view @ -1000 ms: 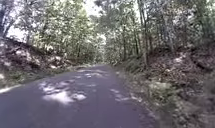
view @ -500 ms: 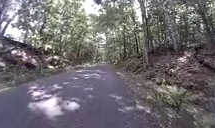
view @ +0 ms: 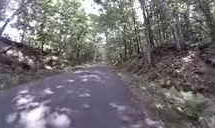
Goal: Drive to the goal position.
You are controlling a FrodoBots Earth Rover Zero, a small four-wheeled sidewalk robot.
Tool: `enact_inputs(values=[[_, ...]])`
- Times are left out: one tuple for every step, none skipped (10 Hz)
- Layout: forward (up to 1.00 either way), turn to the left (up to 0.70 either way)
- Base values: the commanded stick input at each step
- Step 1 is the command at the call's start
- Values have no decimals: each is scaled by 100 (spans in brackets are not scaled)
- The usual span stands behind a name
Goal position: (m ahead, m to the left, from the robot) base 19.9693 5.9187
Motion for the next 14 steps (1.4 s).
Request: enact_inputs(values=[[70,0],[70,0],[70,0],[70,0],[70,0],[70,0],[70,0],[70,0],[70,9],[70,14],[70,11],[70,0],[70,0],[70,0]])
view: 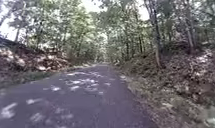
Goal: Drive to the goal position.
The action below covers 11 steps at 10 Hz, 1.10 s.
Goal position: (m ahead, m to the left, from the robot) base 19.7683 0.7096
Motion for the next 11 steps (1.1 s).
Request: enact_inputs(values=[[70,0],[70,0],[70,0],[70,0],[70,0],[70,0],[70,0],[70,0],[70,0],[70,0],[70,0]])
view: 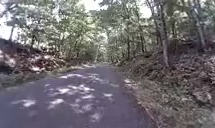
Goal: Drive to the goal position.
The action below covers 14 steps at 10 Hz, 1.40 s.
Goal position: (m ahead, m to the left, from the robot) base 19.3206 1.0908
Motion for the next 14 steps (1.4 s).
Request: enact_inputs(values=[[70,0],[70,0],[70,0],[70,0],[70,0],[70,0],[70,0],[70,0],[70,0],[70,0],[70,0],[70,0],[70,0],[70,0]])
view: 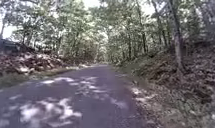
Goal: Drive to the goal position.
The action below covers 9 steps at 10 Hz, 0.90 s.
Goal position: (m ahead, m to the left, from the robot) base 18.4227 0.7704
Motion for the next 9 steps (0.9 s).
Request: enact_inputs(values=[[70,0],[70,0],[70,0],[70,0],[70,0],[70,0],[70,0],[70,0],[70,0]])
